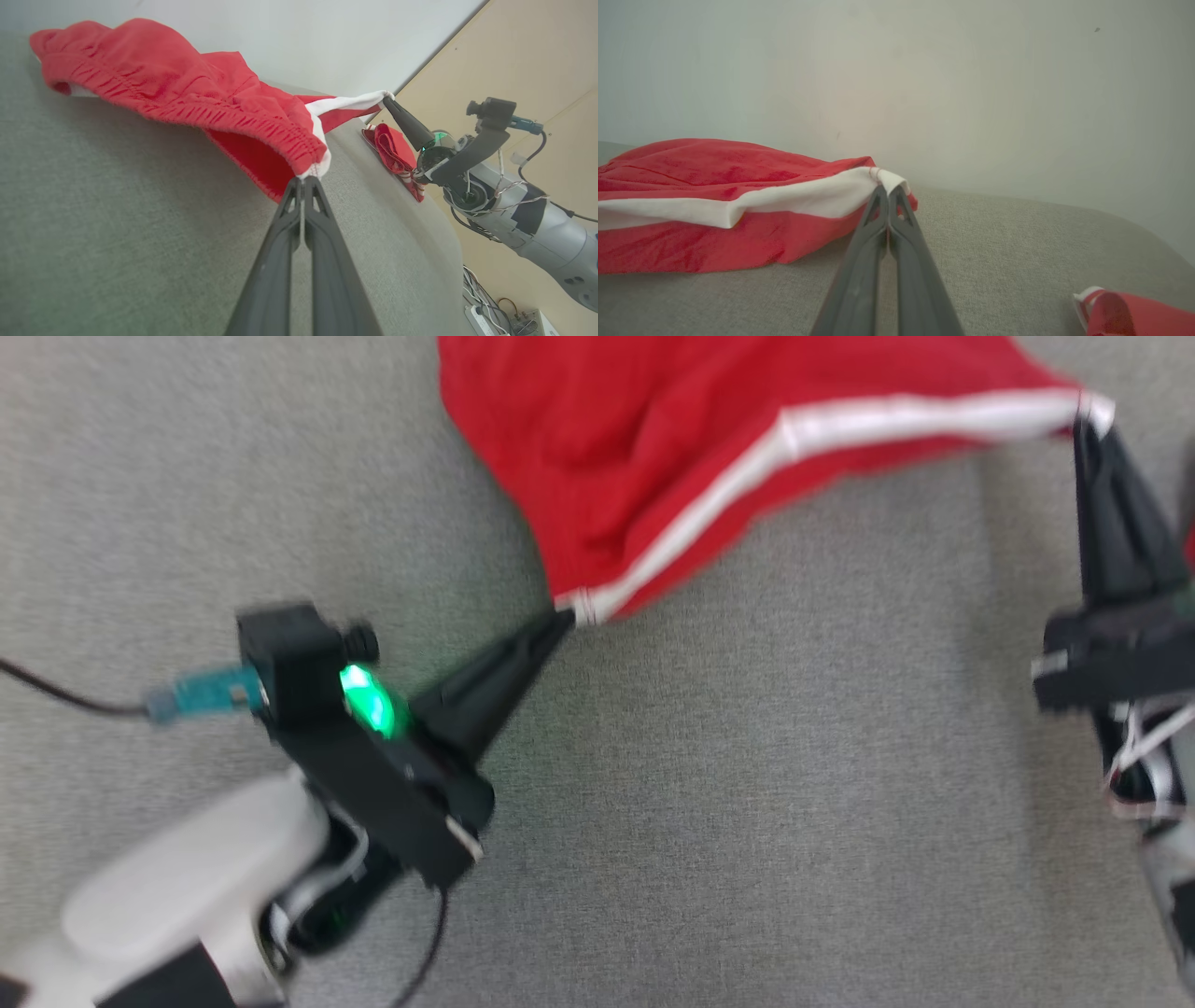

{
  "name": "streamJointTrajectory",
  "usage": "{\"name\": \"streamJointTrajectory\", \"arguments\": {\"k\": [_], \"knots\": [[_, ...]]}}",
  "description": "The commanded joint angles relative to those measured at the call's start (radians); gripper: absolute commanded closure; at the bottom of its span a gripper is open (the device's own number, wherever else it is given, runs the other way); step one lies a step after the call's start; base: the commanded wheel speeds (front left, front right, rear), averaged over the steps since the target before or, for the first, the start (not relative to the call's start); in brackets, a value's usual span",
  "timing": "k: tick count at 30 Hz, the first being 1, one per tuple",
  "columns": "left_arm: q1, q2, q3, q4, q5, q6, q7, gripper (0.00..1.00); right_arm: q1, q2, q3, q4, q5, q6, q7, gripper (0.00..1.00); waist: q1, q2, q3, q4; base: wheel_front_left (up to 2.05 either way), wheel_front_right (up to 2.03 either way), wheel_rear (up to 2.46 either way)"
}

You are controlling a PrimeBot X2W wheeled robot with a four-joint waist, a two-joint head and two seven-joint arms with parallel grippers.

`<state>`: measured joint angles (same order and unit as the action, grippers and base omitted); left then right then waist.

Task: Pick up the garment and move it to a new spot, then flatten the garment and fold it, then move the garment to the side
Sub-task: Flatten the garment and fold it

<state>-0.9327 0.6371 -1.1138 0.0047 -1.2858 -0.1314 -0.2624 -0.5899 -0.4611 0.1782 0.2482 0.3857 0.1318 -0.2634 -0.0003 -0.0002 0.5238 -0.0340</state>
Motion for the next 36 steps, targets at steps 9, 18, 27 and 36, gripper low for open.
{"name": "streamJointTrajectory", "arguments": {"k": [9, 18, 27, 36], "knots": [[0.28, -0.05, 0.082, 0.018, 0.05, 0.002, -0.003, 1.0, 0.259, 0.004, -0.024, -0.069, 0.008, -0.003, -0.001, 1.0, 0.0003, 0.0002, -0.193, -0.004, 0.0, 0.0, 0.0], [0.503, -0.054, 0.167, -0.027, 0.102, 0.002, -0.003, 1.0, 0.461, -0.019, -0.064, -0.158, 0.02, -0.003, -0.001, 1.0, 0.0003, 0.0002, -0.296, -0.009, 0.0, 0.0, 0.0], [0.62, 0.008, 0.167, -0.131, 0.09, 0.005, 0.001, 1.0, 0.656, -0.047, -0.109, -0.261, 0.034, -0.003, 0.008, 1.0, 0.0003, 0.0002, -0.342, 0.007, 0.0, 0.0, 0.0], [0.554, -0.076, 0.221, -0.117, -0.05, 0.004, 0.022, 1.0, 0.481, -0.044, -0.089, -0.268, 0.065, -0.003, 0.189, 1.0, 0.0003, 0.0002, -0.294, 0.032, 0.0, 0.0, 0.0]]}}
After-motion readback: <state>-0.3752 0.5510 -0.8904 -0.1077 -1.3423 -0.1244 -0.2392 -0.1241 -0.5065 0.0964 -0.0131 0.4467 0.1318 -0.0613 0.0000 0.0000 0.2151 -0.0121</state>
